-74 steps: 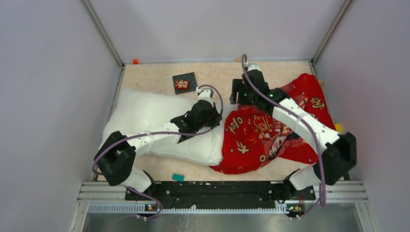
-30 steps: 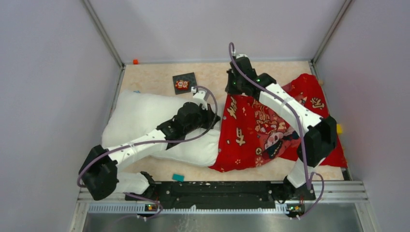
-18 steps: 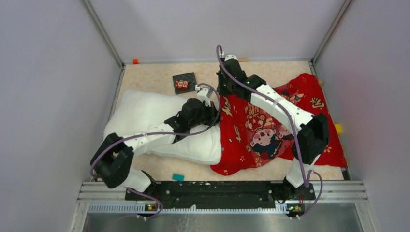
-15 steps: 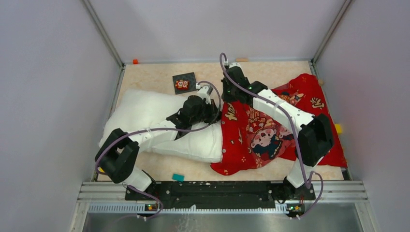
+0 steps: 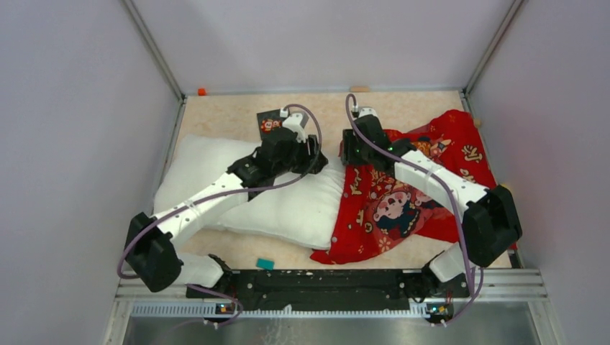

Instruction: Put the pillow into the pillowcase

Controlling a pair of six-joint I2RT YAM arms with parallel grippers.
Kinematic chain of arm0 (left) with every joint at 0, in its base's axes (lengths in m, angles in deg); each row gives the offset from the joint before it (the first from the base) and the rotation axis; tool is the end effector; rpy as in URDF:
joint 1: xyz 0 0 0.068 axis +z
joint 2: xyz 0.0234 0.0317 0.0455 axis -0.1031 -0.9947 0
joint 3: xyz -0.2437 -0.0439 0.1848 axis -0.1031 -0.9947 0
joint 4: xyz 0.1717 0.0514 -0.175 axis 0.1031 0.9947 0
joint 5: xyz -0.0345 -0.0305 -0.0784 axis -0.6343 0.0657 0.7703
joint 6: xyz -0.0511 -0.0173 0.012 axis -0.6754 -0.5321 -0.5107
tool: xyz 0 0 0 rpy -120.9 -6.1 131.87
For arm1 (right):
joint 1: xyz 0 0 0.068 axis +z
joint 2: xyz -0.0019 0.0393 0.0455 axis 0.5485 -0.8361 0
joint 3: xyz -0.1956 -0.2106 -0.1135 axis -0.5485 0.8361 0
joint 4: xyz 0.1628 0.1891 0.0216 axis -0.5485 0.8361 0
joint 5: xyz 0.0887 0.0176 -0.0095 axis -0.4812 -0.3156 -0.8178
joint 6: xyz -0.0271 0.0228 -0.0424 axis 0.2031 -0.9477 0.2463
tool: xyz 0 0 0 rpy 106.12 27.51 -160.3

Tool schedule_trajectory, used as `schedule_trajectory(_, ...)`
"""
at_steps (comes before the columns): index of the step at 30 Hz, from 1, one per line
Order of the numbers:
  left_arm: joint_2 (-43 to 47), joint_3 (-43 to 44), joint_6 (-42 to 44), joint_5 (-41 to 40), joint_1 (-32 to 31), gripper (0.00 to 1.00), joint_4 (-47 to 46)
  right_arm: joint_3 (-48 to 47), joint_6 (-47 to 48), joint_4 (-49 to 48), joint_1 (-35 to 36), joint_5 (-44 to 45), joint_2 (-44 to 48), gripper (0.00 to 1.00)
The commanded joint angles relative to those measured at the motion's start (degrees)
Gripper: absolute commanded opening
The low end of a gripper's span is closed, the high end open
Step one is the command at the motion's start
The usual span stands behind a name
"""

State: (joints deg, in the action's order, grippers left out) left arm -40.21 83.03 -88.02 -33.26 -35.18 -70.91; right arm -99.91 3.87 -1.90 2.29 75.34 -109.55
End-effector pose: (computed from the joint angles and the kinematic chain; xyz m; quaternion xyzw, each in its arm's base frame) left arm 0.2229 -0.1973 0.3423 0.0874 0.8463 -0.3318 0.4075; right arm 0.2707 0.1849 0.3201 -0.0452 0.9123 0.1277 0.3865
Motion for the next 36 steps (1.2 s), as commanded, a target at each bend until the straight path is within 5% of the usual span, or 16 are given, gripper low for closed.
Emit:
schedule_trajectory(1, 0.12, 9.9, 8.59, -13.27, 1.14, 0.65, 11.83, -1.52, 2.57, -1.94, -0.13, 0.99, 1.96, 0.47)
schedule_trajectory(6, -10.45, 19.12, 13.9, -11.42, 4.59, 0.92, 19.36, -7.53, 6.33, 1.26, -0.13, 1.75, -2.04, 0.54)
schedule_trajectory(10, -15.94, 19.69, 14.12, -7.47, 5.2, 0.93, 23.75, -14.54, 9.35, 6.68, -0.45, 3.92, -6.67, 0.6)
schedule_trajectory(15, -12.91, 5.63, 10.19, 0.27, 5.2, 0.67, 12.92, -16.02, 11.99, 9.69, -0.48, 3.32, -9.86, 0.62)
schedule_trajectory(23, -8.98, -9.46, 3.41, 3.84, 5.16, 0.09, -2.02, -8.4, 13.4, 10.18, 0.31, -1.09, -10.7, 0.62)
schedule_trajectory(26, -7.14, -11.89, 2.79, 3.29, 5.24, 0.0, -5.51, -10.1, 13.2, 10.88, 0.31, -2.21, -13.28, 0.5)
schedule_trajectory(30, -3.13, -13.83, 3.34, 4.03, 5.14, 0.0, -9.04, -20.82, 12.36, 14.18, 0.31, -3.16, -17.37, 0.0)
schedule_trajectory(36, 5.36, -16.86, 6.5, 8.19, 4.0, 0.0, -17.16, -39.23, 7.94, 15.65, 0.48, -7.87, -21.32, 0.0)
